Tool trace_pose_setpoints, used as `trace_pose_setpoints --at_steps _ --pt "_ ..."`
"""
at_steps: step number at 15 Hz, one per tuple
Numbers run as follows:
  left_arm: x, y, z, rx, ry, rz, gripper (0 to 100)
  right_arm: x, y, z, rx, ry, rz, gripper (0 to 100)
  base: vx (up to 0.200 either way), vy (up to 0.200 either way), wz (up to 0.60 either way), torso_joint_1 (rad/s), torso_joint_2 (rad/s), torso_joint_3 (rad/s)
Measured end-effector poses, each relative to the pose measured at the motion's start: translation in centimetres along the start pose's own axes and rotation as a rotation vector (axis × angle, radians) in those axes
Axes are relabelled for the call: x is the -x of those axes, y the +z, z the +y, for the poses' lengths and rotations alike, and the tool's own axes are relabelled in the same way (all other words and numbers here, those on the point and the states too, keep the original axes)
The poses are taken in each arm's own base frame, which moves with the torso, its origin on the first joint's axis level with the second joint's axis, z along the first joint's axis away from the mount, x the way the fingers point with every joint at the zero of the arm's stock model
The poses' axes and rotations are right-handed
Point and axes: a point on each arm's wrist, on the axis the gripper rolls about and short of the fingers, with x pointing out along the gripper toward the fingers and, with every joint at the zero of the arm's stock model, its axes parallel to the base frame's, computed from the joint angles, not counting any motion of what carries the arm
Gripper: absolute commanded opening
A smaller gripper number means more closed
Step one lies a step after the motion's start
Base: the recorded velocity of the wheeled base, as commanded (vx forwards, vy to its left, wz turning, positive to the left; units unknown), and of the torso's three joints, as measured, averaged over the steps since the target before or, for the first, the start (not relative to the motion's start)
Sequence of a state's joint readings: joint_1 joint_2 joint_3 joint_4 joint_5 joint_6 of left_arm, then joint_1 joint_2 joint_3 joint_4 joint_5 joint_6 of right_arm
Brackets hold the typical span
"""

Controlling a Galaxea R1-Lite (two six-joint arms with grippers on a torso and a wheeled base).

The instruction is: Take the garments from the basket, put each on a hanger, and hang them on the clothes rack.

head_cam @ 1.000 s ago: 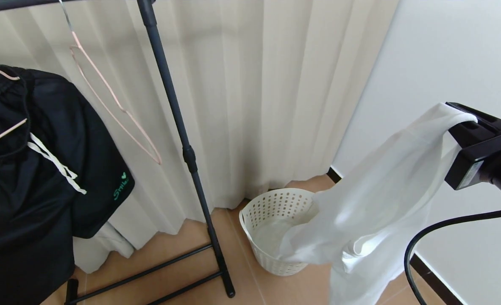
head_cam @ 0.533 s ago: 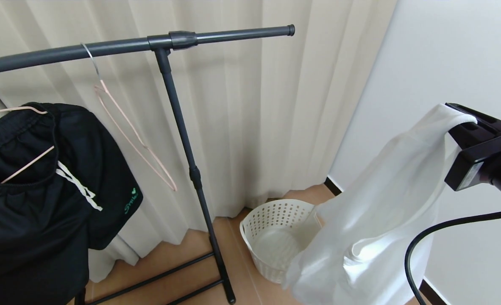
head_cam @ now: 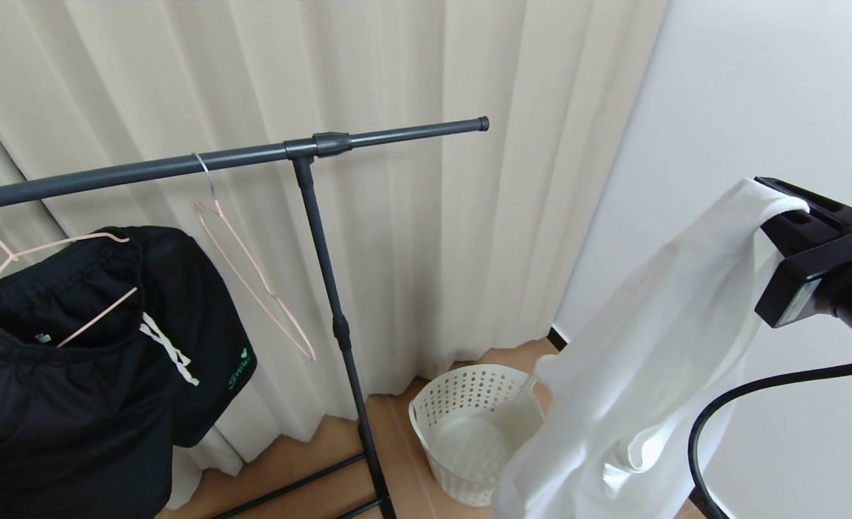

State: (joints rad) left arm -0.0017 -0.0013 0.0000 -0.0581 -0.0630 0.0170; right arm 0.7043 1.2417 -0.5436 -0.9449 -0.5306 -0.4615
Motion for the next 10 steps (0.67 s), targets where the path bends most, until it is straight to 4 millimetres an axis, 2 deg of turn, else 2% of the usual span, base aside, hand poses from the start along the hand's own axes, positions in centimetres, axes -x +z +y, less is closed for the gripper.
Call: trace_pose_setpoints --at_steps 3,7,10 --pt "0.00 0.00 0.00 0.000 0.000 0.000 100 0.00 -0.03 0.00 0.000 -0.001 0.001 0 0.000 0.000 0.00 0.167 -0.37 -0.028" --pt "0.00 0.00 0.01 0.001 0.002 0.000 100 0.02 -0.12 0.03 0.002 0.001 0.004 0 0.000 0.000 0.00 0.167 -0.36 -0.160" --pt "0.00 0.00 0.01 0.000 0.002 0.000 100 0.08 -0.31 0.09 0.007 0.004 0.010 0 0.000 0.000 0.00 0.047 -0.11 -0.050"
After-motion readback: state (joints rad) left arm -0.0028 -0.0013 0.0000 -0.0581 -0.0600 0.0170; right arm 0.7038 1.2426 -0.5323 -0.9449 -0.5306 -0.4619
